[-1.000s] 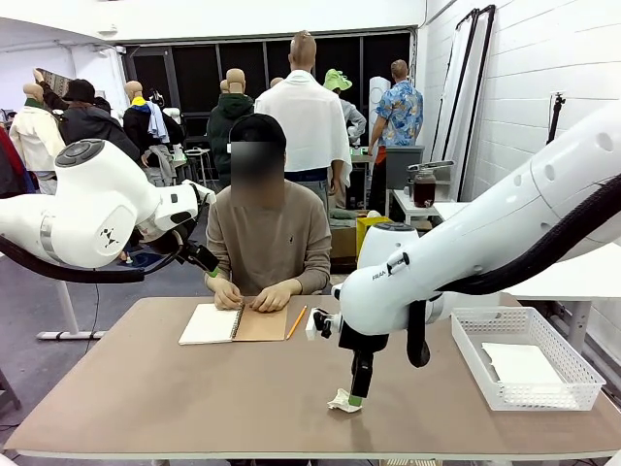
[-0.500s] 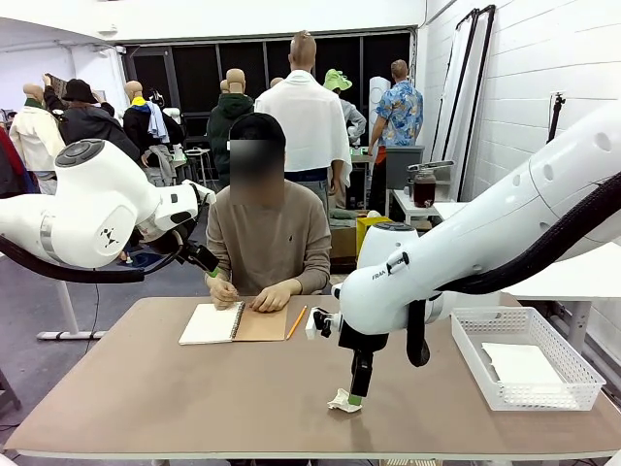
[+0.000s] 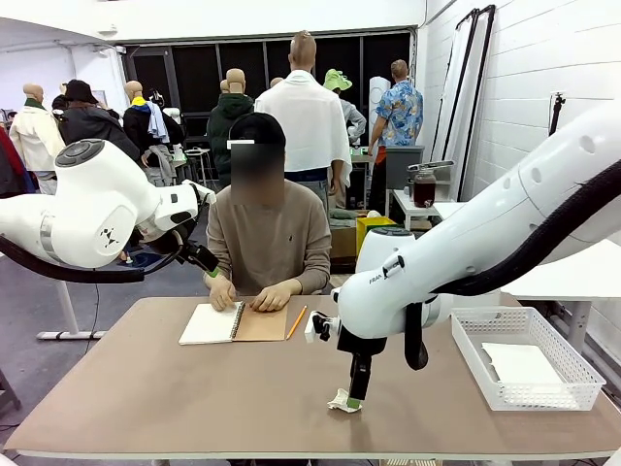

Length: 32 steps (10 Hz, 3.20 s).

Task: Sort the paper based on its condition.
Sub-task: If a person hands you a paper, place it in the Organizing basket , and if it's crumpled, put it in the Trash can.

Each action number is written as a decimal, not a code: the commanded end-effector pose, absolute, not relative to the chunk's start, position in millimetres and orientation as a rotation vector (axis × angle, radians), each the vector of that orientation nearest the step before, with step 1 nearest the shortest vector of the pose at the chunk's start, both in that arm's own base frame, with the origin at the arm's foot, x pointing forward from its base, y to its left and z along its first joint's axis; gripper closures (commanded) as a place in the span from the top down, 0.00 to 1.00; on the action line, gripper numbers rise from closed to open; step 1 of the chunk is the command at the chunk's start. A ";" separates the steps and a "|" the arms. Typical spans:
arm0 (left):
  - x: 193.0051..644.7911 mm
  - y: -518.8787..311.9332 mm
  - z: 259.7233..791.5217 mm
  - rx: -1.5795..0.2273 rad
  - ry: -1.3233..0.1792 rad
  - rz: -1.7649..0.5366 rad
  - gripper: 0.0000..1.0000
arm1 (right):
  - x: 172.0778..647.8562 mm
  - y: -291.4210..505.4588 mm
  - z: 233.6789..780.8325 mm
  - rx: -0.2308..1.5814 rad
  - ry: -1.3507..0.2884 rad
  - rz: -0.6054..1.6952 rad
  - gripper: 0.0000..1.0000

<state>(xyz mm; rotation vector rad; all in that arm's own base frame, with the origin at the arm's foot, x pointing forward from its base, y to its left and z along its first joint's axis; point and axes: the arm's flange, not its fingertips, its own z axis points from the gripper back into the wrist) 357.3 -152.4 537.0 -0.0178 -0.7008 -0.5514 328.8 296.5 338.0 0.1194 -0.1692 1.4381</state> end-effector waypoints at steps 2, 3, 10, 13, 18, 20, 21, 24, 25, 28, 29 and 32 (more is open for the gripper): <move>357.5 -151.6 536.7 -0.017 -0.700 -0.554 1.00 | 337.1 308.0 322.8 0.152 -0.186 1.421 1.00; 357.5 -151.6 536.7 -0.017 -0.700 -0.554 1.00 | 339.6 309.5 317.7 0.151 -0.195 1.421 1.00; 357.5 -151.6 536.7 -0.017 -0.700 -0.554 1.00 | 344.0 310.2 302.0 0.169 -0.158 1.420 1.00; 357.5 -151.6 536.7 -0.017 -0.700 -0.554 1.00 | 347.9 309.5 298.3 0.155 -0.147 1.408 1.00; 357.5 -151.6 536.7 -0.017 -0.700 -0.554 1.00 | 351.4 312.2 293.7 0.157 -0.149 1.395 0.74; 357.5 -151.6 536.7 -0.017 -0.700 -0.554 1.00 | 353.4 310.8 293.7 0.171 -0.155 1.391 0.59; 357.5 -151.6 536.7 -0.017 -0.700 -0.554 1.00 | 354.1 310.2 293.3 0.187 -0.150 1.390 0.39; 357.5 -151.6 536.7 -0.017 -0.700 -0.554 1.00 | 355.0 307.1 294.8 0.186 -0.139 1.385 0.19; 357.5 -151.6 536.7 -0.017 -0.700 -0.554 1.00 | 355.3 306.2 294.0 0.188 -0.128 1.387 0.19; 357.5 -151.6 536.7 -0.017 -0.700 -0.554 1.00 | 368.6 293.3 324.6 0.219 -0.146 1.350 0.19; 357.5 -151.6 536.7 -0.017 -0.700 -0.554 1.00 | 379.2 278.2 351.0 0.205 -0.163 1.318 0.19; 357.5 -151.6 536.7 -0.017 -0.700 -0.554 1.00 | 436.4 225.3 417.7 0.029 -0.168 1.157 0.19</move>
